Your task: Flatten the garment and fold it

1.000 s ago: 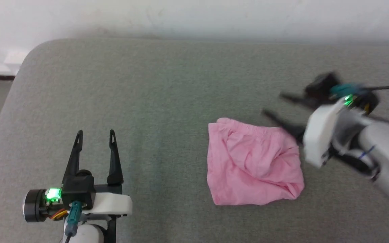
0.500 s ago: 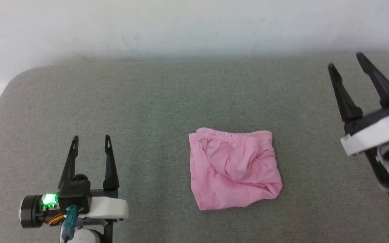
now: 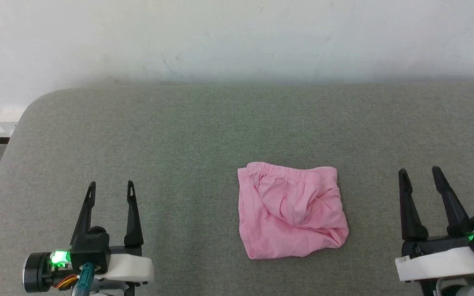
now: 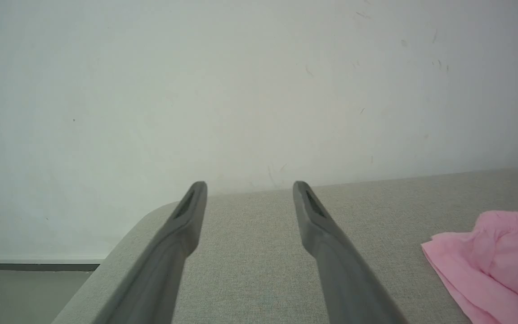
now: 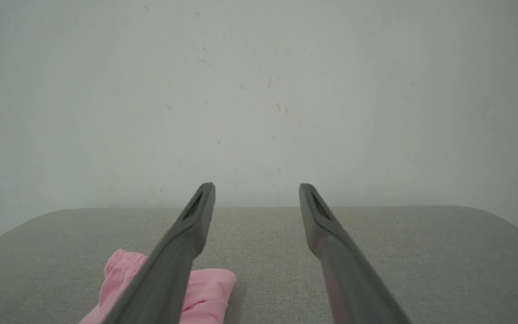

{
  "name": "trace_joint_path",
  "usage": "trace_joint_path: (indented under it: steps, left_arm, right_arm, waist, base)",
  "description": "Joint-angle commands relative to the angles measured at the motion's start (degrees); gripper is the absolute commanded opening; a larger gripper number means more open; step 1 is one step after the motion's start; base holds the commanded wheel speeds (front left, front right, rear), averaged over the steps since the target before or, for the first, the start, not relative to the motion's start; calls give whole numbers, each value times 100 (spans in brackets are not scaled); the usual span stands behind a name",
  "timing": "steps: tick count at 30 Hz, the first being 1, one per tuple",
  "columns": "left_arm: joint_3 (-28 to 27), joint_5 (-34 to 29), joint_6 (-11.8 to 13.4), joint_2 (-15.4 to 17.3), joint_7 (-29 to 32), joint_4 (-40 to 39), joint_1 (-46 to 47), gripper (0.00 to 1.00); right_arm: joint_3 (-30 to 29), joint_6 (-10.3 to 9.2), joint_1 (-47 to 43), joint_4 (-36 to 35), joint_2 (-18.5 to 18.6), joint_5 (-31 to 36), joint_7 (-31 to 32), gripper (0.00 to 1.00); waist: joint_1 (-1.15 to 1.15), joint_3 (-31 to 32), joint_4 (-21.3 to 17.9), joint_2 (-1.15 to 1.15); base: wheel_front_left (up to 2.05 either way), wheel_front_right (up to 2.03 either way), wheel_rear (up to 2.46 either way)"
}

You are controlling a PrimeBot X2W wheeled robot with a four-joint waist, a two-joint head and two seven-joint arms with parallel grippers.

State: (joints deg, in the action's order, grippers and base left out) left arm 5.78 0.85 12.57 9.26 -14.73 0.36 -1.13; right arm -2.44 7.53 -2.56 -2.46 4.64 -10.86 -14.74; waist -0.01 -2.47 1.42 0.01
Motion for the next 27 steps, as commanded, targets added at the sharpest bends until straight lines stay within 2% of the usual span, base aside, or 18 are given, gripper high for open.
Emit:
trace_joint_path:
  steps: [1,5,9,10,13,17,19,22,27]
  left_arm:
    - [-30,-7,-16,34,-27,-2,-64,100]
    - [-67,-4,-7,41,-27,-28,-84,100]
    - [-75,-9,-18,40,-27,-43,-37,100]
    - [-72,-8,-20,33,-27,-42,-17,100]
    - [-27,-20,-28,-13,-27,-43,39,100]
    - [25,-16,-39,-80,-27,-49,111,100]
    - [52,-19,-41,-115,-27,-56,161,100]
    - [76,-19,-36,-159,-27,-69,245,100]
    - [175,-26,-100,-226,-27,-29,501,100]
  right_arm:
    - [-22,-4,-44,-76,-41,63,-25,100]
    - [-228,-4,301,-364,-15,51,-25,100]
    - [16,-4,1084,-53,547,-48,185,100]
    - [126,-4,1295,103,664,-162,499,100]
    - [660,-4,1881,645,1126,-671,2013,100]
    - [1750,-4,2470,1147,1846,-1735,3853,100]
    - [2253,-4,2667,1336,2150,-2236,4533,100]
    - [2737,-4,2928,1675,2301,-2744,4983,100]
    - [3176,-4,3230,2456,2086,-3185,5077,100]
  waist:
    - [1,7,19,-1]
    - [1,-25,-1,-1]
    - [1,-75,-12,-1]
    - [1,-87,-6,-1]
    - [1,-142,51,-1]
    - [1,-252,160,-1]
    - [1,-338,240,-1]
    - [1,-505,330,-1]
    - [1,-820,554,-1]
  base:
    - [0,0,0]
    - [0,0,0]
    - [0,0,0]
    - [0,0,0]
    - [0,0,0]
    - [0,0,0]
    - [0,0,0]
    - [0,0,0]
    - [0,0,0]
